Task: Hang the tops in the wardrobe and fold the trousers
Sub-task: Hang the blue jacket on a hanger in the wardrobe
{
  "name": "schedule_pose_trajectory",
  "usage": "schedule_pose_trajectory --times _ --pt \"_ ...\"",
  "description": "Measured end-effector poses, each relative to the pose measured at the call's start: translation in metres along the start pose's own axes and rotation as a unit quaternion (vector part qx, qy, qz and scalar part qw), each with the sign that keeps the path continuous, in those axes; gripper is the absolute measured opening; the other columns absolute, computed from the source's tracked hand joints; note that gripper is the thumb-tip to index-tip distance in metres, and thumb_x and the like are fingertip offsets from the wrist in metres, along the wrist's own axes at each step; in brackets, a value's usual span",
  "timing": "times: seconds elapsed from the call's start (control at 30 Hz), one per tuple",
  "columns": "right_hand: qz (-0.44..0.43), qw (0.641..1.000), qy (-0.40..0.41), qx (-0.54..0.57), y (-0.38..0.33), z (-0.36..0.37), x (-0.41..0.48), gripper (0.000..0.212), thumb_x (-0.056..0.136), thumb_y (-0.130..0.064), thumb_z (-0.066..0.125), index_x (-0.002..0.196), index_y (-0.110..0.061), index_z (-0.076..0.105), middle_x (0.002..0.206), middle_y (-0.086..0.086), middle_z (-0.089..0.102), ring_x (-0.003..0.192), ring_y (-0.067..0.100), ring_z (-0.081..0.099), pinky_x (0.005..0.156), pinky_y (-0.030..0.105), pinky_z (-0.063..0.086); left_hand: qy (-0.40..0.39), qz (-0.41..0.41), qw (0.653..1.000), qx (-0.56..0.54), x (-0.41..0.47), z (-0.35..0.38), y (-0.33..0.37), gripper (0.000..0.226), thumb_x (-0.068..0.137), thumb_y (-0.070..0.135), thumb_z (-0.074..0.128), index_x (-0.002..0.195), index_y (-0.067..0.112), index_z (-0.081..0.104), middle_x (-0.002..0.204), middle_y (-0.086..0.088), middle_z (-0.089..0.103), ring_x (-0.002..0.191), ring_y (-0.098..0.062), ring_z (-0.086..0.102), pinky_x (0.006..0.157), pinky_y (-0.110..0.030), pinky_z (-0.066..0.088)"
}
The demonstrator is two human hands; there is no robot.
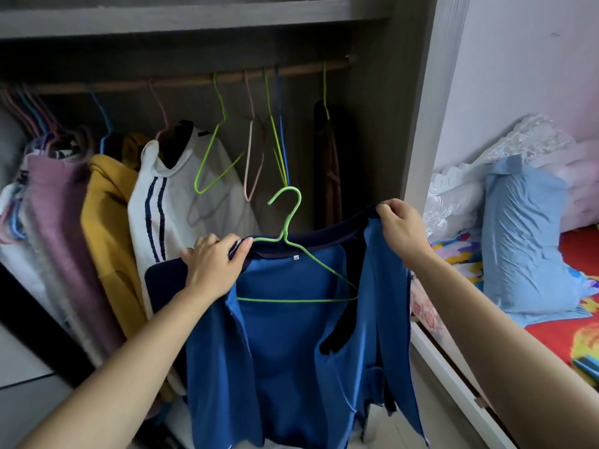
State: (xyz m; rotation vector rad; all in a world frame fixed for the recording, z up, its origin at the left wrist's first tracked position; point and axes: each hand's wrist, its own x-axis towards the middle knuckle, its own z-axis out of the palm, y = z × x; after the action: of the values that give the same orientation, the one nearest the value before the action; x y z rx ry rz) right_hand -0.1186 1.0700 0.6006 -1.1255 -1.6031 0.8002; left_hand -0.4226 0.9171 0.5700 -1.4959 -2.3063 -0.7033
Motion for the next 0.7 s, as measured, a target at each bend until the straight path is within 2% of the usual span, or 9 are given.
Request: schedule_pose_trajectory --times 0.17,0.2,0.27,0.33,0.4,0.5,0.57,0.63,0.7 --pt "0.044 0.988 -0.016 0.147 -0.022 0.016 -0.007 0.012 0.094 -0.026 0.062 0.088 -0.022 0.072 0.083 -0.003 0.071 0.082 0.011 0.064 0.073 0.025 0.052 0.025 -0.041 0.995 -0.092 -0.010 0.012 0.025 0.047 0.096 0.061 0.039 0.076 0.022 0.055 0.072 -0.004 0.056 0.082 -0.031 0.054 0.074 -0.040 0.027" --pt "0.047 0.985 -0.032 0.164 -0.023 0.019 -0.010 0.005 0.093 -0.024 0.065 0.093 -0.023 0.070 0.083 -0.002 0.071 0.080 0.010 0.065 0.072 0.024 0.053 0.039 -0.059 0.990 -0.125 -0.010 0.011 0.029 0.047 0.096 0.060 0.038 0.074 0.020 0.052 0.070 -0.004 0.057 0.080 -0.032 0.055 0.074 -0.039 0.026" --pt "0.062 0.981 -0.076 0.166 -0.024 0.026 -0.017 0.020 0.091 -0.016 0.068 0.110 -0.021 0.062 0.079 0.000 0.066 0.068 0.007 0.064 0.060 0.021 0.052 0.056 -0.103 0.979 -0.165 -0.007 0.009 0.037 0.049 0.096 0.059 0.037 0.071 0.018 0.047 0.070 -0.006 0.059 0.080 -0.033 0.054 0.076 -0.039 0.024" --pt "0.073 0.982 -0.112 0.131 -0.025 0.030 -0.024 0.029 0.091 -0.010 0.064 0.118 -0.019 0.057 0.076 0.003 0.062 0.061 0.010 0.063 0.054 0.023 0.054 0.060 -0.122 0.976 -0.171 -0.005 0.008 0.043 0.051 0.096 0.059 0.037 0.071 0.016 0.048 0.070 -0.008 0.059 0.080 -0.035 0.054 0.078 -0.040 0.024" --pt "0.054 0.987 -0.125 0.083 -0.027 0.033 -0.027 0.025 0.091 -0.011 0.061 0.114 -0.019 0.062 0.073 0.002 0.066 0.063 0.016 0.065 0.057 0.030 0.060 0.067 -0.123 0.976 -0.168 -0.004 0.008 0.048 0.052 0.096 0.060 0.036 0.073 0.015 0.049 0.069 -0.008 0.058 0.079 -0.035 0.053 0.079 -0.040 0.026" --pt "-0.037 0.988 -0.152 -0.009 -0.030 0.035 -0.030 0.018 0.090 -0.017 0.061 0.107 -0.024 0.063 0.063 -0.006 0.069 0.052 0.008 0.066 0.052 0.017 0.052 0.069 -0.119 0.972 -0.190 -0.001 0.005 0.051 0.054 0.097 0.060 0.037 0.074 0.012 0.050 0.068 -0.006 0.054 0.077 -0.032 0.052 0.081 -0.040 0.027" --pt "-0.080 0.980 -0.170 -0.065 -0.030 0.036 -0.031 0.027 0.094 -0.031 0.062 0.119 -0.023 0.054 0.068 -0.003 0.071 0.051 0.008 0.068 0.054 0.018 0.051 0.072 -0.116 0.969 -0.205 0.000 0.001 0.055 0.056 0.097 0.059 0.038 0.078 0.009 0.052 0.072 -0.007 0.054 0.078 -0.030 0.051 0.080 -0.038 0.024" --pt "-0.045 0.985 -0.150 -0.072 -0.024 0.034 -0.029 0.055 0.095 -0.049 0.057 0.139 -0.020 0.039 0.084 0.004 0.074 0.062 0.017 0.072 0.066 0.030 0.055 0.090 -0.116 0.965 -0.218 0.001 -0.005 0.058 0.055 0.098 0.057 0.041 0.083 0.006 0.056 0.078 -0.009 0.058 0.083 -0.028 0.052 0.081 -0.036 0.021" --pt "-0.025 0.983 -0.092 -0.158 -0.013 0.029 -0.023 0.068 0.096 -0.050 0.054 0.147 -0.012 0.031 0.108 0.018 0.071 0.092 0.033 0.071 0.081 0.038 0.053 0.109 -0.114 0.961 -0.229 0.003 -0.011 0.060 0.053 0.098 0.055 0.043 0.087 0.006 0.059 0.083 -0.009 0.060 0.087 -0.027 0.052 0.081 -0.035 0.019"
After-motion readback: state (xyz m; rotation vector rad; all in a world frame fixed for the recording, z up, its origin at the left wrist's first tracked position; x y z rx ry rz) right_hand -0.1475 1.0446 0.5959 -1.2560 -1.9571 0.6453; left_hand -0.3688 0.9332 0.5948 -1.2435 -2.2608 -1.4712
